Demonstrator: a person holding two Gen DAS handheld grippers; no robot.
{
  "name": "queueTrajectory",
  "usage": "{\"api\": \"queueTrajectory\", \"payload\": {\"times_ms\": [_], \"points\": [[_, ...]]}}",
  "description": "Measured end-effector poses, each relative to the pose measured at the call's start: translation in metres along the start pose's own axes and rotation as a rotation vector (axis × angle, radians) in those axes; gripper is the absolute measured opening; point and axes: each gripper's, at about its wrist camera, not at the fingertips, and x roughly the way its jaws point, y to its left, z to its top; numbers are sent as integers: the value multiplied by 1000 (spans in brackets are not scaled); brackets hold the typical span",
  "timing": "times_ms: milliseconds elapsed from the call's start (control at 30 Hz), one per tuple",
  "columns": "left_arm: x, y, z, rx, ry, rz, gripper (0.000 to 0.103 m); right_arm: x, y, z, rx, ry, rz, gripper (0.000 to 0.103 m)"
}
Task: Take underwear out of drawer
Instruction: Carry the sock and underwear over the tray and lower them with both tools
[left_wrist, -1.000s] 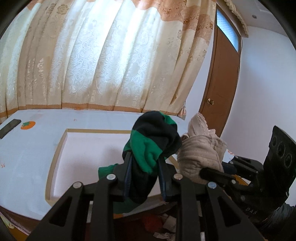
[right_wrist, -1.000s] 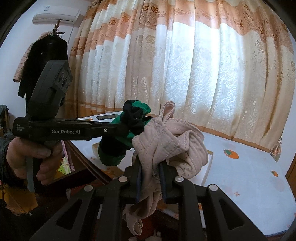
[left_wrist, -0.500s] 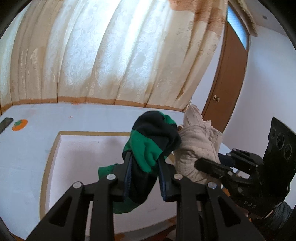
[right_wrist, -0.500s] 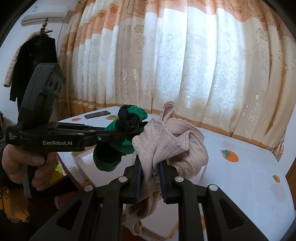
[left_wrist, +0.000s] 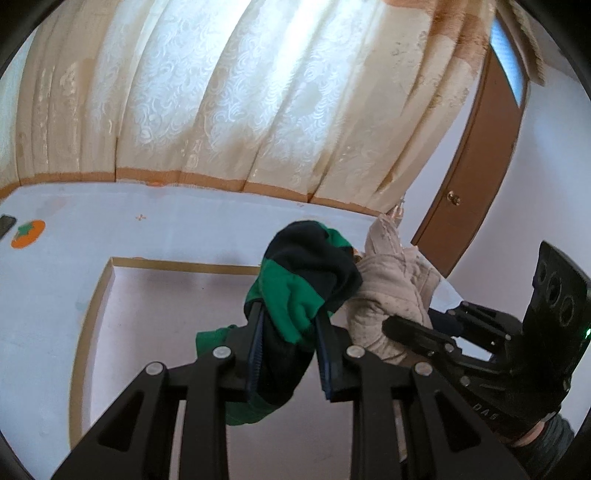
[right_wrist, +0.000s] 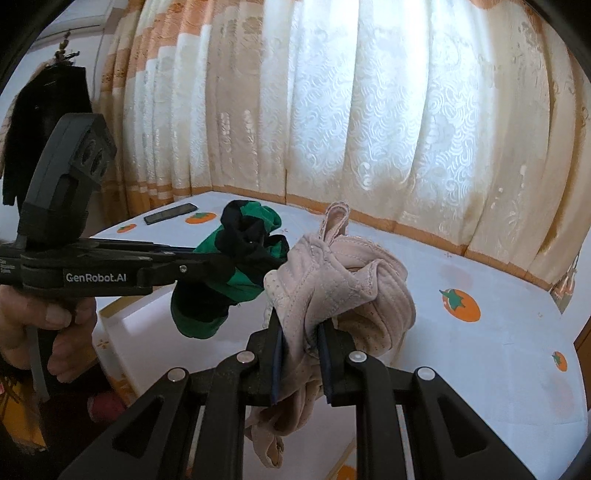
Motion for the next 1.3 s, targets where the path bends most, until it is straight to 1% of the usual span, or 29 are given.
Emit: {"api": "queueTrajectory", "payload": {"times_ms": [233,300,433,533,733,1000,1067,1300], "points": [[25,3,10,-54,40,6,23,28,-12,3,4,72,-4,19],[35,8,12,-83,55,8,23,36,-16,4,11,91,-5,19],[50,19,11,-146,91,9,23,47,-26,5,37,126,11,19],[58,23,11,-164,100,21,23,56,-32,6,42,149,20,19],[67,25,14,-189,107,21,23,73,-38,8,42,196,9,19],[84,28,18,-209,114,37,23,88,-42,7,51,218,-11,19],[88,26,19,-203,117,39,23,91,-43,7,55,221,-13,21],[95,24,19,-175,121,57,24,97,-47,4,55,219,-31,22]]}}
